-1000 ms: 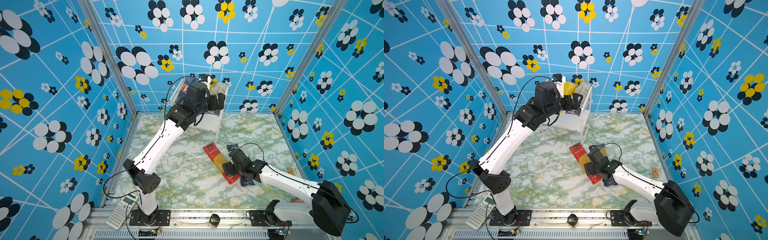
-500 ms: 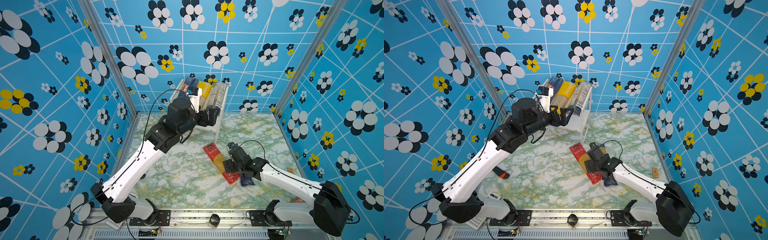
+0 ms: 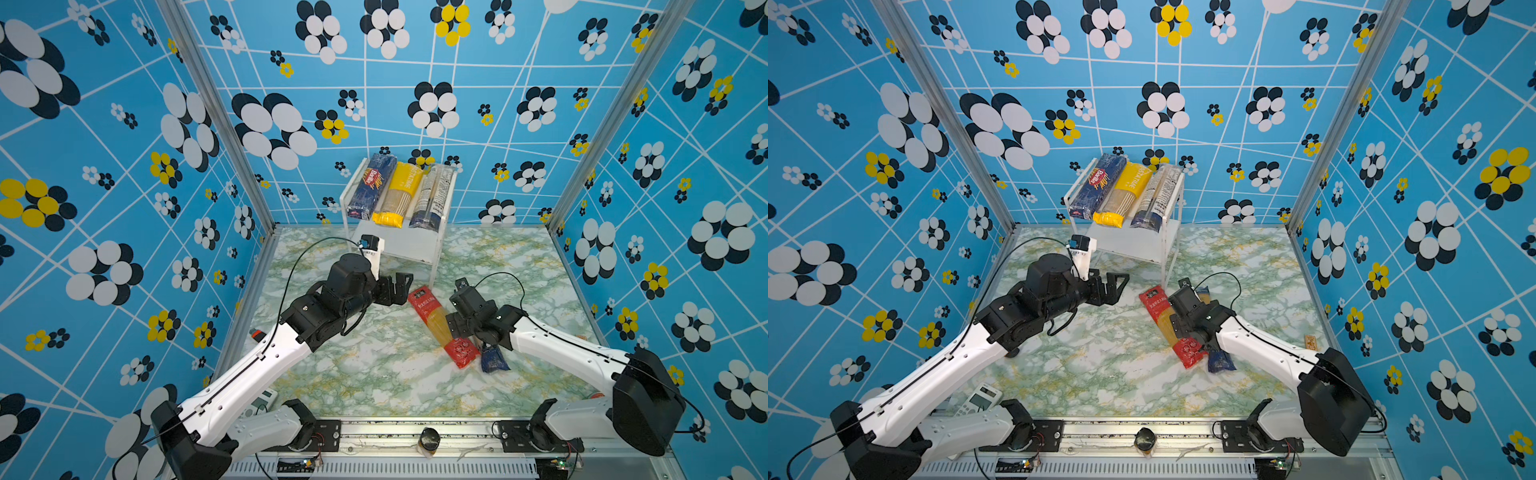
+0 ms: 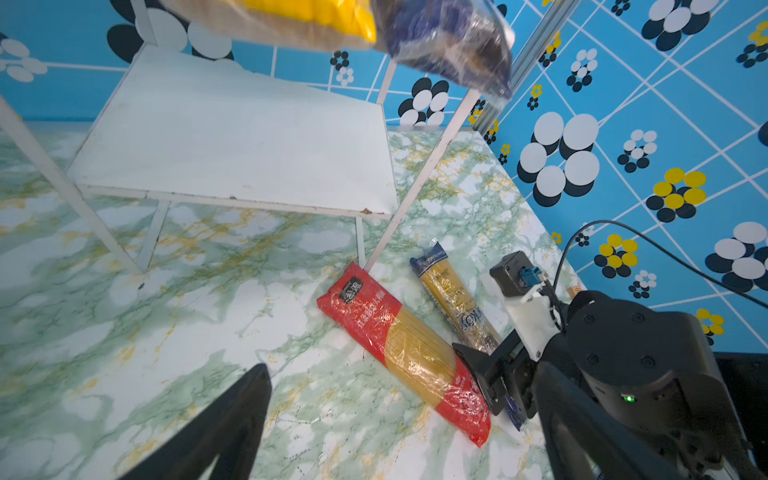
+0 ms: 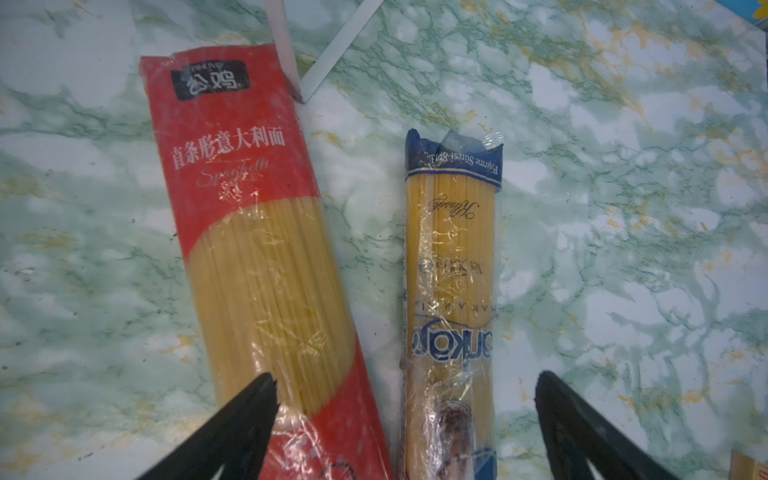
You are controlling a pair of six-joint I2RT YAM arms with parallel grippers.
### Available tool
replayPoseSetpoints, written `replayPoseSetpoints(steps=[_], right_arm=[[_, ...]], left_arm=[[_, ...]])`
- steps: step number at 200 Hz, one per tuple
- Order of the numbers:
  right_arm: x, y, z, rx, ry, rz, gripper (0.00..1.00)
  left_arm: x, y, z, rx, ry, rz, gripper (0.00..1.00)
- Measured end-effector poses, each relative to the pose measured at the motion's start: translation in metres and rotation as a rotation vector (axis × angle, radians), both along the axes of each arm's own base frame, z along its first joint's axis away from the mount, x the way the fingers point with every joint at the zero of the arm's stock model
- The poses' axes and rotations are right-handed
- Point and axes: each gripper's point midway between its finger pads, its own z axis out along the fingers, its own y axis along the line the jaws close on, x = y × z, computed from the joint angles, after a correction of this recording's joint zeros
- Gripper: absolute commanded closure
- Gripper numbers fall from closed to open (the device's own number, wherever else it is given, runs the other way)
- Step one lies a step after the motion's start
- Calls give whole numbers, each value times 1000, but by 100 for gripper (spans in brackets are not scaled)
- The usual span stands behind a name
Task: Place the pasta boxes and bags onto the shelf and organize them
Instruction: 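Withdraw the left arm while the right gripper moves over the yellow Ankara bag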
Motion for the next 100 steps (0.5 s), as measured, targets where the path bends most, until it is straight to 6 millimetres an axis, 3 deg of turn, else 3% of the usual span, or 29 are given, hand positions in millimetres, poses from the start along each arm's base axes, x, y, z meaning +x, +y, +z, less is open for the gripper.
replayPoseSetpoints(steps=[66, 100], right_arm=[[13, -11, -34, -176, 71, -98, 1], [16, -17, -50, -253, 96, -137, 1]], left_arm=[[-8, 25, -90, 41, 208, 103, 1], [-14, 35, -118, 41, 281, 140, 1]])
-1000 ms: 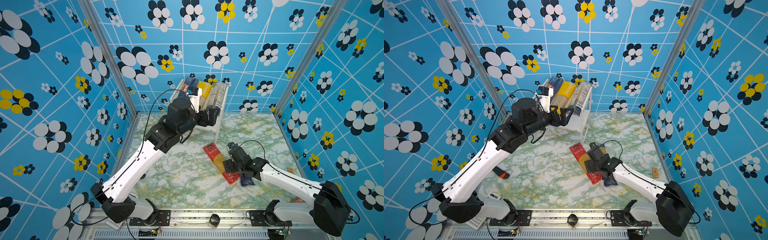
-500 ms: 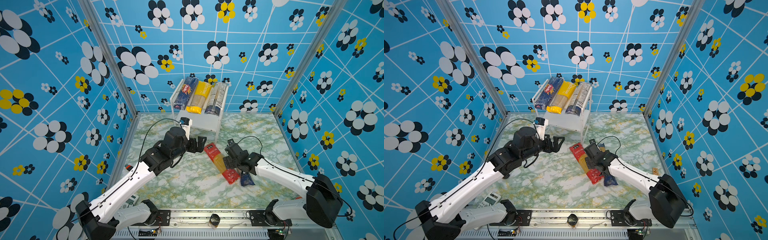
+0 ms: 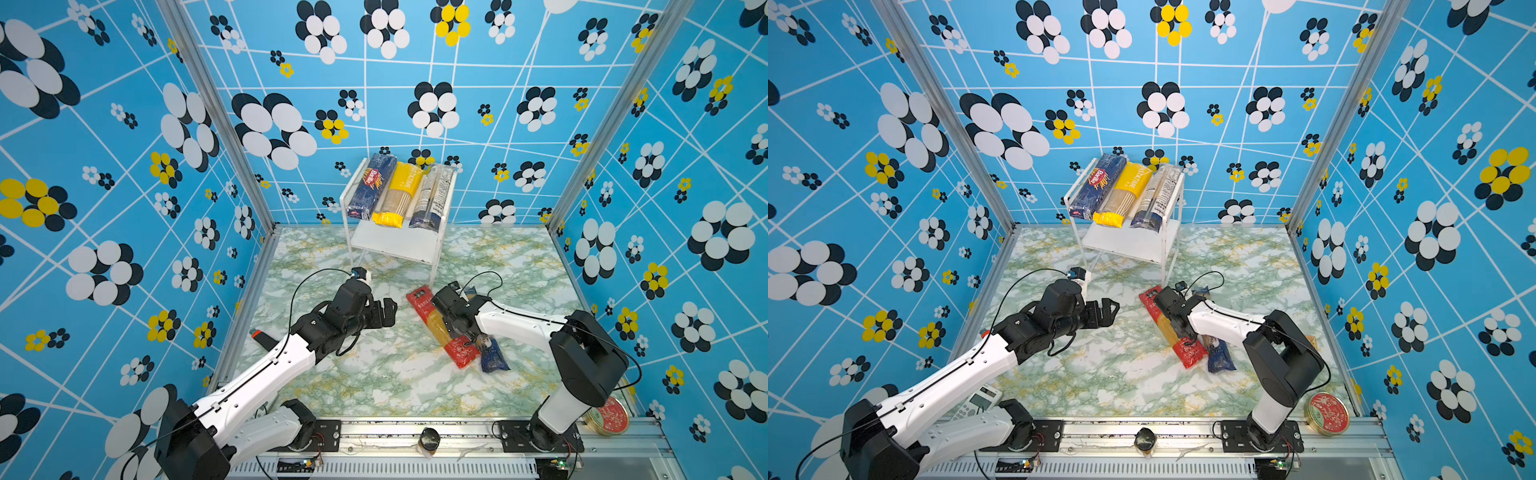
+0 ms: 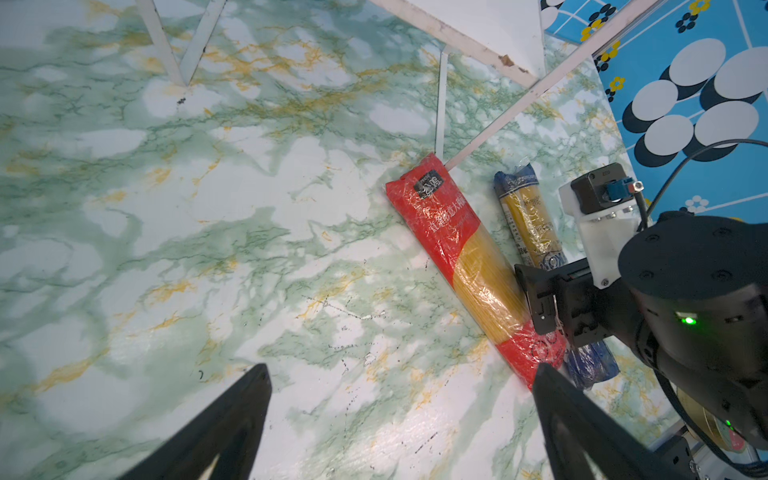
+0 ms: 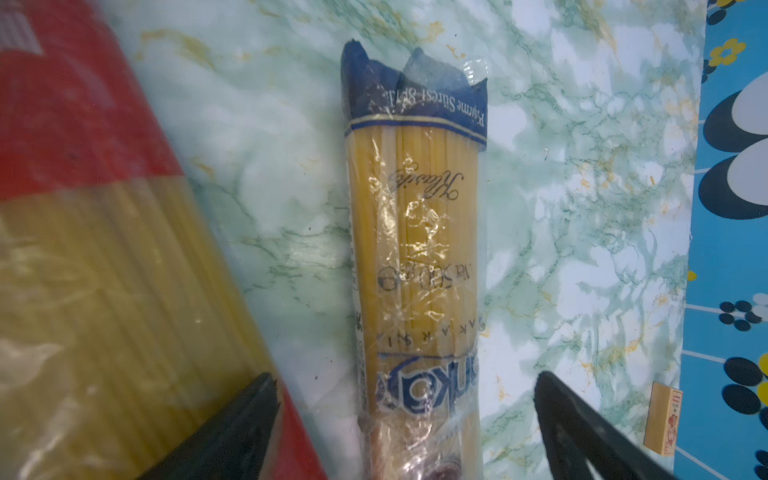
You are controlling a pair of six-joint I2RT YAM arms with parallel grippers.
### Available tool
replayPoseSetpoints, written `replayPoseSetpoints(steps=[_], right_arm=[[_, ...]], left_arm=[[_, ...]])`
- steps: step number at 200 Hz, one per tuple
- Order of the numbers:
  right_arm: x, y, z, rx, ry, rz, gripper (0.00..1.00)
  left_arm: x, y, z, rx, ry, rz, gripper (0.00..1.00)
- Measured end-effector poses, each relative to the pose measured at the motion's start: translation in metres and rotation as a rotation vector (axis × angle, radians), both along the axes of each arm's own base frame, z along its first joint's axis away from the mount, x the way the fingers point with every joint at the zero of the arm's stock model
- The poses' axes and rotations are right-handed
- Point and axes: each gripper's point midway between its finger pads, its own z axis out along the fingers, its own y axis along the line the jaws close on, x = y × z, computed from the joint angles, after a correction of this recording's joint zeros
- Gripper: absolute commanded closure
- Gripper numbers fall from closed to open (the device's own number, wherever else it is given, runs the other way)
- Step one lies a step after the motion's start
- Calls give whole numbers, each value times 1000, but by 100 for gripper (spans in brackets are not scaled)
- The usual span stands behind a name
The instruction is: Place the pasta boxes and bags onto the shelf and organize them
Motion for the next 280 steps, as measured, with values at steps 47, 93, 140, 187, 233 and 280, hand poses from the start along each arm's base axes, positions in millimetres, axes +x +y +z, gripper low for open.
replayPoseSetpoints(steps=[47, 93, 140, 187, 233, 280], right_arm=[[0, 1, -3, -30, 2, 2, 1], [-14, 30, -7, -24, 18, 93, 2], [-29, 78, -17, 151, 66, 181, 2], [-39, 102, -21, 307, 108, 238, 2], [-48, 103, -18, 353, 127, 274, 1], [-46, 88, -10, 383, 112, 254, 1]], left_arm=[[-1, 4, -12, -23, 34, 28, 1], [-2, 3, -14, -40, 47, 33, 1], [-6, 4, -23, -40, 69, 32, 1], [-9, 3, -34, -37, 91, 19, 1], [-16, -5, -57, -22, 125, -17, 1], [-35, -35, -79, 54, 145, -124, 1]])
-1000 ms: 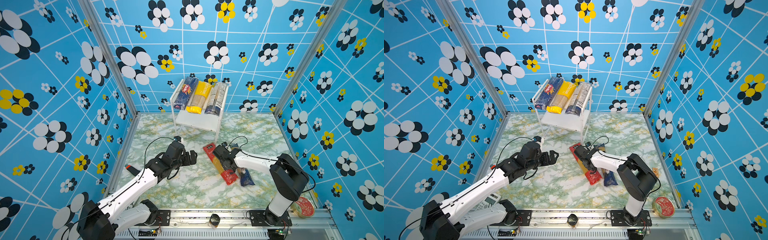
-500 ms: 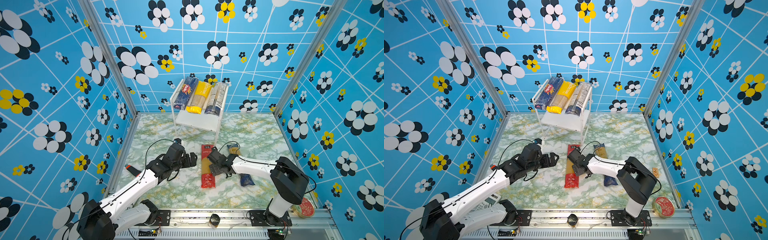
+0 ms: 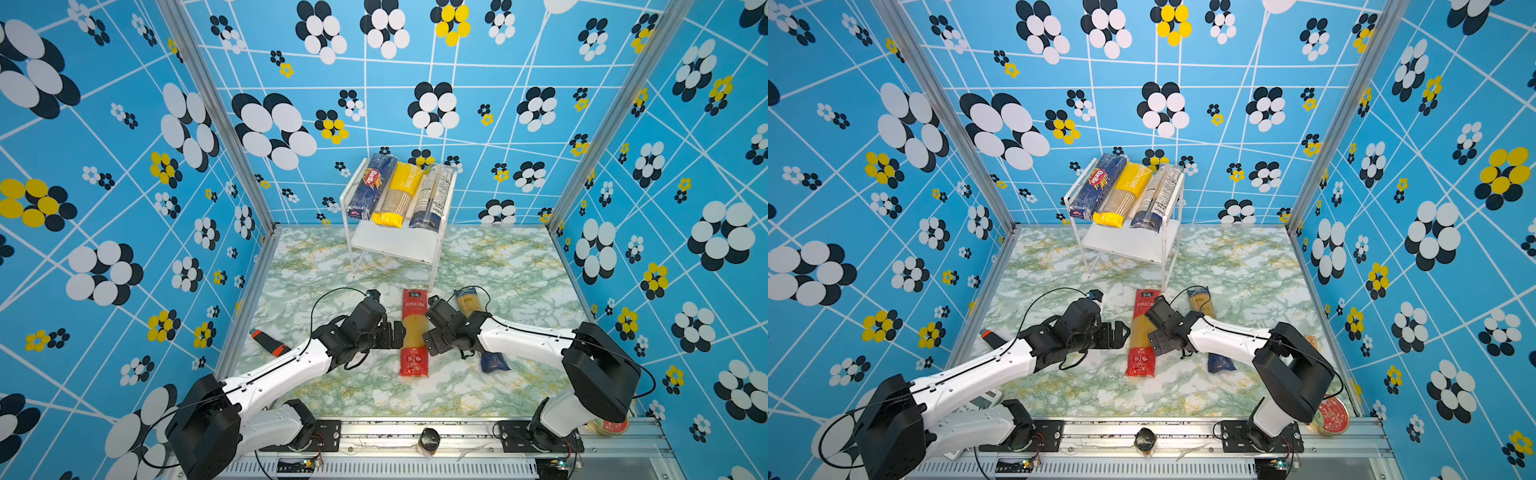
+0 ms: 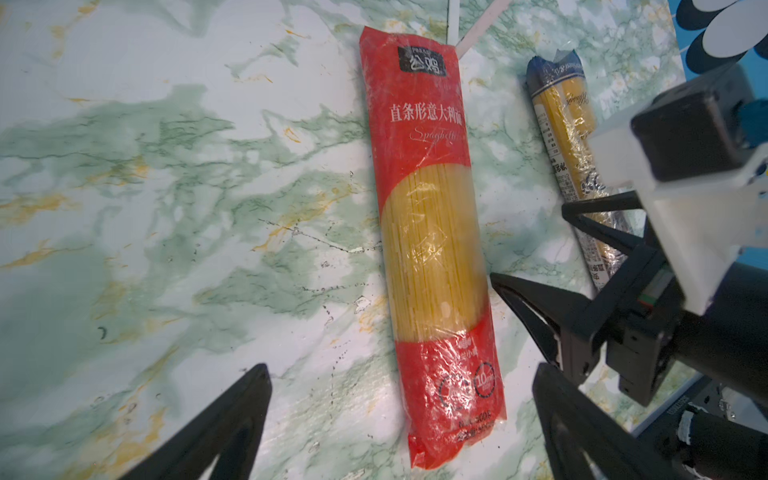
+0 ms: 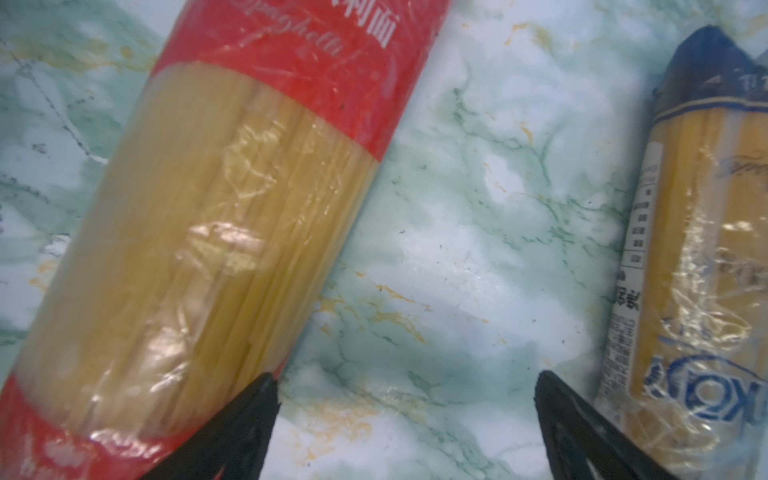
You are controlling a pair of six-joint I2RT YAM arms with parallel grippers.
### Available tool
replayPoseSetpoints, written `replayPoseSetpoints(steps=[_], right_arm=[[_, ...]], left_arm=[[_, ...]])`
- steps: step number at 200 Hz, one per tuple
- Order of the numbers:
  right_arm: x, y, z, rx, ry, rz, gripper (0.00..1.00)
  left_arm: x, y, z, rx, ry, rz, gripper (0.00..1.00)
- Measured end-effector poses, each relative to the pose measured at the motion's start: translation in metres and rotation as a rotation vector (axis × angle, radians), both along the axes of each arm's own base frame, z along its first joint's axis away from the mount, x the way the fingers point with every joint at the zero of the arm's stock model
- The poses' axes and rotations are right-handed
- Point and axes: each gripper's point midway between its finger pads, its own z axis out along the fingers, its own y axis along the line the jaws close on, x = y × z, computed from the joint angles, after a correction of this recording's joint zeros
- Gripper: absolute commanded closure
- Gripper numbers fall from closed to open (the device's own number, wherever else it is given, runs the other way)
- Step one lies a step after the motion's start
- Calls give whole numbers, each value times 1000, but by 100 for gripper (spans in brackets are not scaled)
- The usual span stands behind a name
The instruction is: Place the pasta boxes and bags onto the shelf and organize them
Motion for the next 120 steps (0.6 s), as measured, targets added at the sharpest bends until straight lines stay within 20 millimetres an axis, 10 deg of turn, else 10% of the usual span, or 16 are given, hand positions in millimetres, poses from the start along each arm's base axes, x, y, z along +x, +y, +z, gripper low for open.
replayPoseSetpoints(steps=[120], right_arm=[[-24, -11, -18, 31, 82, 60, 2]], left_arm=[[-10, -34, -33, 68, 33, -65, 1]])
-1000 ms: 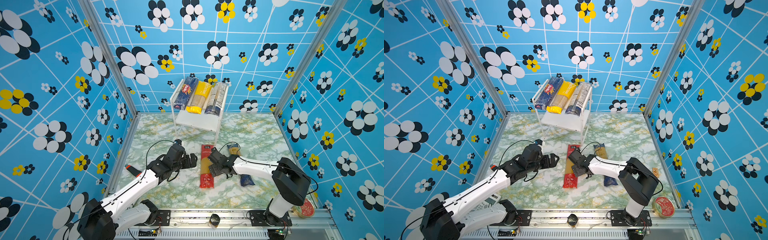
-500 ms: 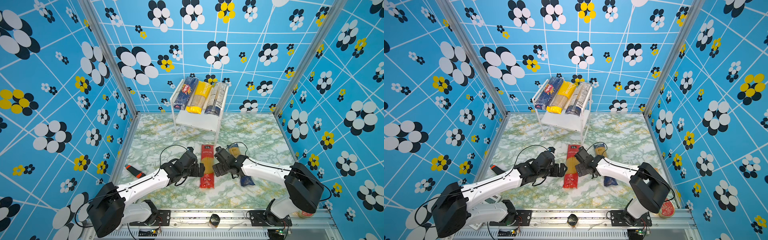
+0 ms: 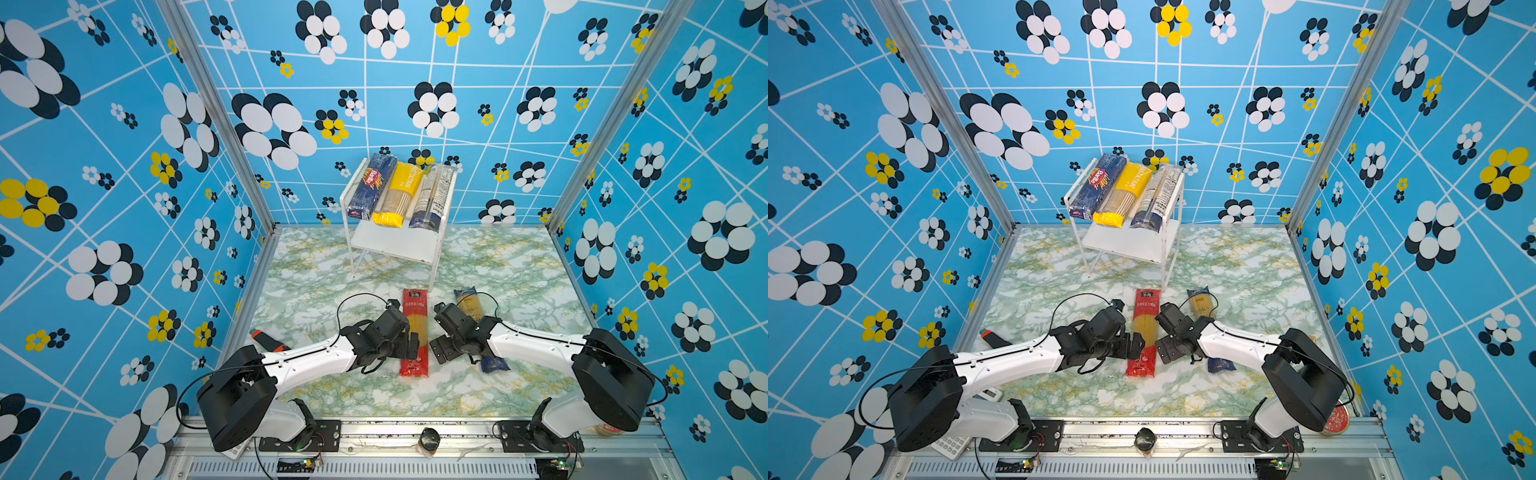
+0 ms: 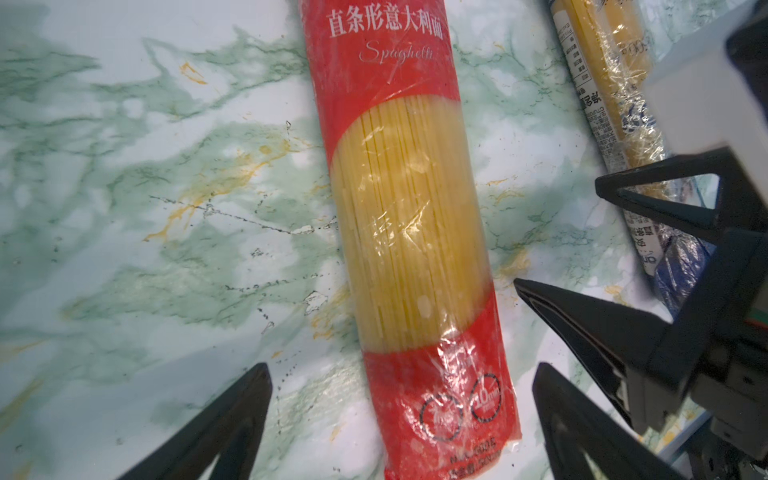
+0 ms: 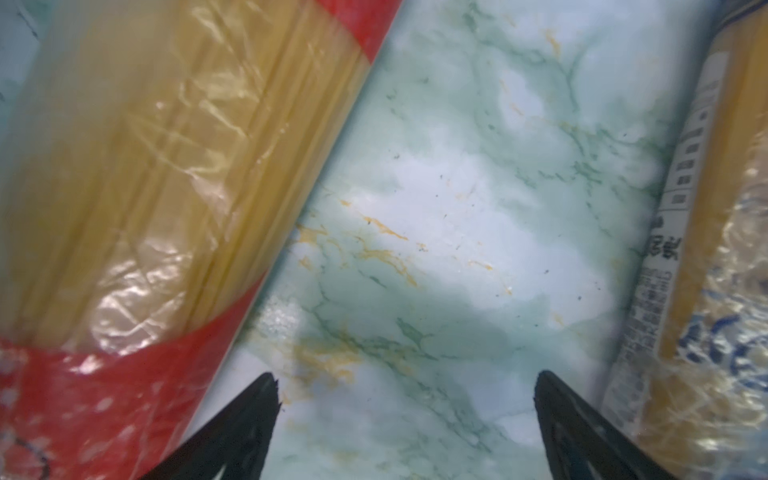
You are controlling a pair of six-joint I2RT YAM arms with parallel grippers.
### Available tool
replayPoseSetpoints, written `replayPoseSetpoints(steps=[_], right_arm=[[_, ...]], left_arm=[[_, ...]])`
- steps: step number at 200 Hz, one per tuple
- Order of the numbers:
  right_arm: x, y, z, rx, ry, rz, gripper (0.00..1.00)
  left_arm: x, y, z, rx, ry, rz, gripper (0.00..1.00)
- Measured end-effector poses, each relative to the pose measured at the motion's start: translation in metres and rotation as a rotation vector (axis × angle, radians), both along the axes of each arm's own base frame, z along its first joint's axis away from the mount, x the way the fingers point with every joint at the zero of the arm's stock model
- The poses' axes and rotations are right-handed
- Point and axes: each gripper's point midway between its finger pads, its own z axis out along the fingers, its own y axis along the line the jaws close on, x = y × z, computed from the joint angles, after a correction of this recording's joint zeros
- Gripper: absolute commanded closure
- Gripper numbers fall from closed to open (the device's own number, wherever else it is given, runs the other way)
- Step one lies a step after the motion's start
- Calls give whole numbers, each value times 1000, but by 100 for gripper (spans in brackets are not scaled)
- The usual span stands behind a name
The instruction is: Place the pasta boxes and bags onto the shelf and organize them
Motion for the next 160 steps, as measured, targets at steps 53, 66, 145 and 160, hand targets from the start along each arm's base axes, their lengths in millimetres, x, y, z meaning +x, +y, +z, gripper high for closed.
replayPoseSetpoints(steps=[53, 66, 145, 160], right_arm=[[-2, 27, -3, 78, 3, 36, 2], [-2, 36, -6, 84, 11, 45, 2], [2, 78, -4, 150, 12, 96, 1], [3, 77, -1, 147, 2, 100, 1]], left_arm=[[-1, 9, 4, -10, -19, 38, 1], [-3, 15, 4, -12, -22, 53, 1], [-18, 46, -2, -14, -67, 81, 1], [-19, 49, -9, -8, -78, 70, 1]])
